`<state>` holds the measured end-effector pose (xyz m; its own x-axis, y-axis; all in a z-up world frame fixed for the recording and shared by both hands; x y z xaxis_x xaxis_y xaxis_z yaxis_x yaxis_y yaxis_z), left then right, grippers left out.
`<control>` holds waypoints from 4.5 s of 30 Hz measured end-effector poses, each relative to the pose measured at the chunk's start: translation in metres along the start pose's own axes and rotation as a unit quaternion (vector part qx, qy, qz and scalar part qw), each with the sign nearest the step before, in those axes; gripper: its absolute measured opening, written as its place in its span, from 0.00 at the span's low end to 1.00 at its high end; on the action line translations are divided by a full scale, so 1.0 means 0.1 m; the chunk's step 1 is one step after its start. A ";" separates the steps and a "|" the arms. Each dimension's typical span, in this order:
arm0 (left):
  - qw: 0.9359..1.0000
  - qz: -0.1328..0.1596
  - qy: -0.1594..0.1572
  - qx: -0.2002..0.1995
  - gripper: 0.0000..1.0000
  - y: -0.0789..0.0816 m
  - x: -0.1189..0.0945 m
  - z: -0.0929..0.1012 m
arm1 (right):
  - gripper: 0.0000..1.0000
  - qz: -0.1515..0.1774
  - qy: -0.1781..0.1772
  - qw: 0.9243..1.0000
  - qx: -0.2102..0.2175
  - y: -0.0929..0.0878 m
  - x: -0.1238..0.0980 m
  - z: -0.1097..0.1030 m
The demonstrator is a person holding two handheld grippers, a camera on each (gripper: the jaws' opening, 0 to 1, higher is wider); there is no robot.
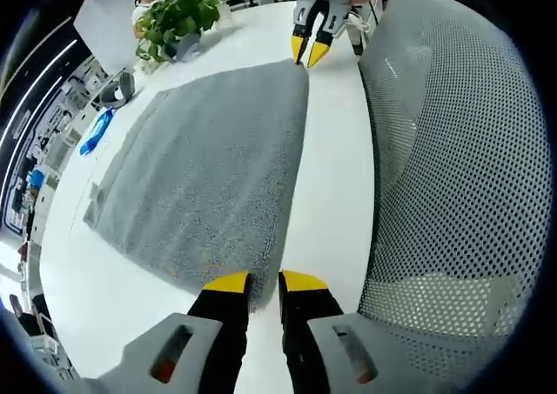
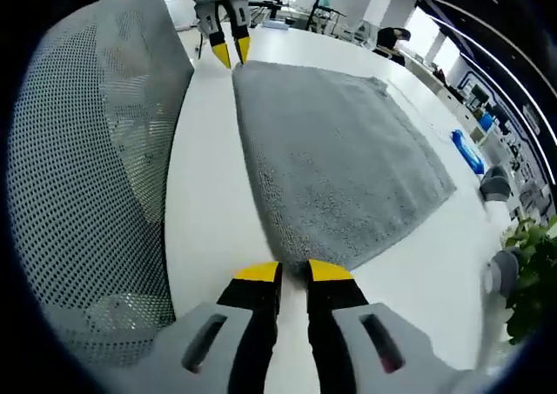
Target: Fold the towel on the table until its edges align and the towel forms a compact rectangular stack.
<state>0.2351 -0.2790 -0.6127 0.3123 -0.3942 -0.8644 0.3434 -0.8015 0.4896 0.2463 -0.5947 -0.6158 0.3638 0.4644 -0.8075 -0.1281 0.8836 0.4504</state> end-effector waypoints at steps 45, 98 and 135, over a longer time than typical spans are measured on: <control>0.984 0.092 0.078 -0.130 0.02 0.18 -0.50 -0.15 | 0.00 0.082 -0.092 0.969 0.216 0.10 -0.46 0.17; 0.957 0.176 0.153 -0.173 0.02 0.43 -1.48 0.44 | 0.00 0.021 -0.196 0.957 0.211 0.55 -1.55 -0.25; 0.964 0.149 0.174 -0.139 0.02 0.64 -1.24 -0.14 | 0.00 -0.032 -0.205 0.963 0.174 0.46 -1.24 0.40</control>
<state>0.2313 -0.2754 -0.4725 0.6942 -0.3750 -0.6144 0.4017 -0.5065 0.7630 0.2319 -0.6139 -0.4799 0.7036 0.2841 -0.6513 0.1969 0.8028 0.5629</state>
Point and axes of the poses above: the point that each gripper's makers call its tool centre point, and the gripper's own axes: x roughly forward along the fingers, z roughly to its right, y roughly out of its top, the point moved 4 cm from there along -x, roughly backward along the fingers, and after that the axes turned 14 degrees about -x, right-handed, at the moved point
